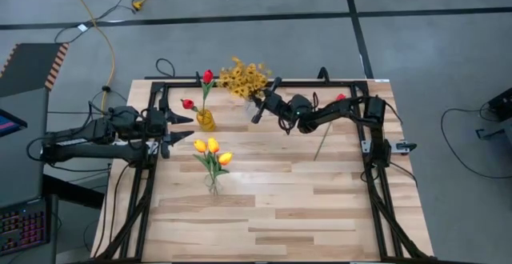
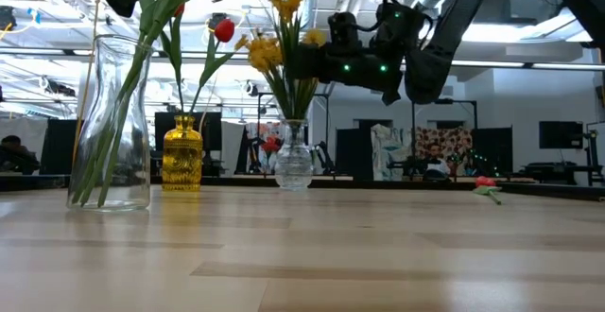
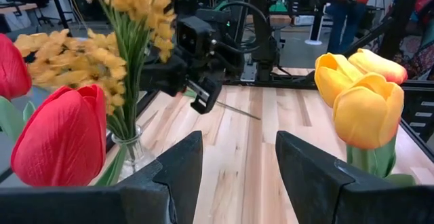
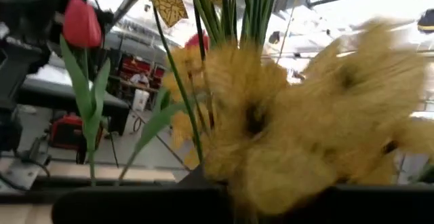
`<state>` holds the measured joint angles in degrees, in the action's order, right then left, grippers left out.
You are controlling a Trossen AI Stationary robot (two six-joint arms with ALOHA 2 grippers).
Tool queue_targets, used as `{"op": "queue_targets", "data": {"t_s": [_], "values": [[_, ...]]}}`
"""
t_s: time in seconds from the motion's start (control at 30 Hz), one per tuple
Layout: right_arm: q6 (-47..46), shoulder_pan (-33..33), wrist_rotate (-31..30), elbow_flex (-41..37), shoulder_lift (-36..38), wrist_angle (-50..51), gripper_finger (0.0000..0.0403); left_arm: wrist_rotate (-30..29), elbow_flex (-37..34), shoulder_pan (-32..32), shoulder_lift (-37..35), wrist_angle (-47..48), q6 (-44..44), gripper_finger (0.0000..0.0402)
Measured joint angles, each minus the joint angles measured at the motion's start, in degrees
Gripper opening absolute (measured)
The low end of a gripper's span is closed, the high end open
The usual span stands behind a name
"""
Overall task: Sort flowers into vase by color
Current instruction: Put the yellow flowers into the top transparent vase
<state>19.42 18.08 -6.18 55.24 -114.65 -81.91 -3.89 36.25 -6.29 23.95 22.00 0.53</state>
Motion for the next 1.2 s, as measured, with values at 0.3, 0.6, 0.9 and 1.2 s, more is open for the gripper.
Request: {"op": "queue_targets", "data": {"t_s": [0.3,0.6,0.9,1.2], "values": [[0.11,-2.17,-6.08,0.07,0.07,3.79,0.0052,-0.01,0.00,0.00,0.01,-0.02,-0.28,0.0176],[0.37,-4.27,-17.75,0.04,0.07,5.28,0.0052,0.01,0.00,0.00,0.01,-0.02,-0.28,0.0176],[0.36,-5.04,-22.59,0.00,0.05,10.87,0.0052,0.01,0.00,0.00,0.01,-0.02,0.18,0.0176],[-1.36,-5.08,-22.62,0.00,0.05,16.64,0.0052,0.03,0.00,-0.01,0.01,-0.02,0.27,0.0176]]}}
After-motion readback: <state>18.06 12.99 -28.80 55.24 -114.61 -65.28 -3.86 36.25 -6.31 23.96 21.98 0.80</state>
